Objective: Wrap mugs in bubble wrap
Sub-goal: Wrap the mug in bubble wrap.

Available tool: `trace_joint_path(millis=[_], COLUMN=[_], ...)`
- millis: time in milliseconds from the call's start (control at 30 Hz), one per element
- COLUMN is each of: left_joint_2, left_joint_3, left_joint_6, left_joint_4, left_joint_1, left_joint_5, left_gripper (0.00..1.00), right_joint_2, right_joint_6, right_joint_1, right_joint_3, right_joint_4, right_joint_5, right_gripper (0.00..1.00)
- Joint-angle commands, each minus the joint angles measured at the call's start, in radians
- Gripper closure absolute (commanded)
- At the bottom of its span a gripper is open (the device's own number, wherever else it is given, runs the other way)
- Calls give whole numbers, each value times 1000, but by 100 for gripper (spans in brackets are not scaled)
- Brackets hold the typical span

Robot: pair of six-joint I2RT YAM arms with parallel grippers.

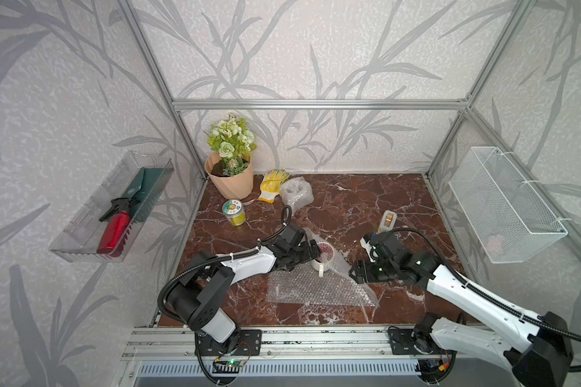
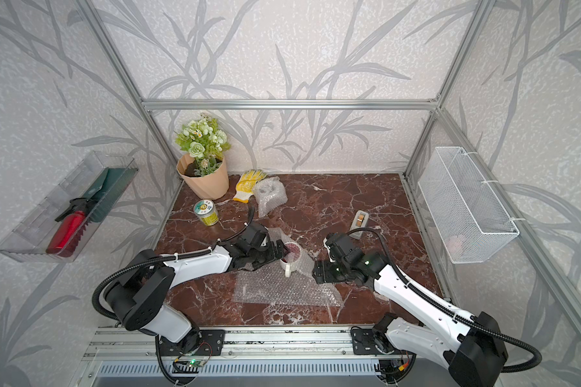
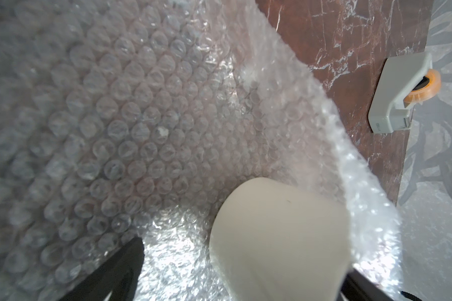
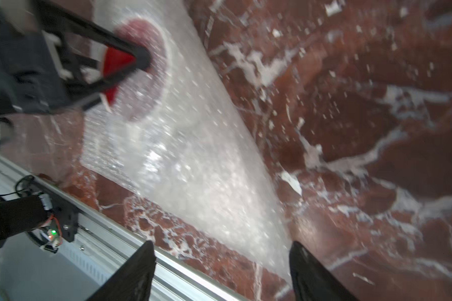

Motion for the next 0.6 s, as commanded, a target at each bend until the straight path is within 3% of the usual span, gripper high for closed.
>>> trace_joint_path(millis=[0,267,567], left_joint_2=[22,52,62], left_joint_3=[-2,23,23], left_joint_6=[-12,-15,-21], left_joint_4=[-9,-42,-42], left_joint_1=[-2,-4,-4], left_joint_5=[-3,-3,1], left_gripper=[1,1,1], right_joint_2=[-46,-67,5], right_joint_6=[95,175,210], right_joint_1=[4,21,23], right_joint_3=[-61,-165,-232], right_joint_4=[-90,-84,29], right_joint_5=[28,8,21], right_gripper=[17,16,28])
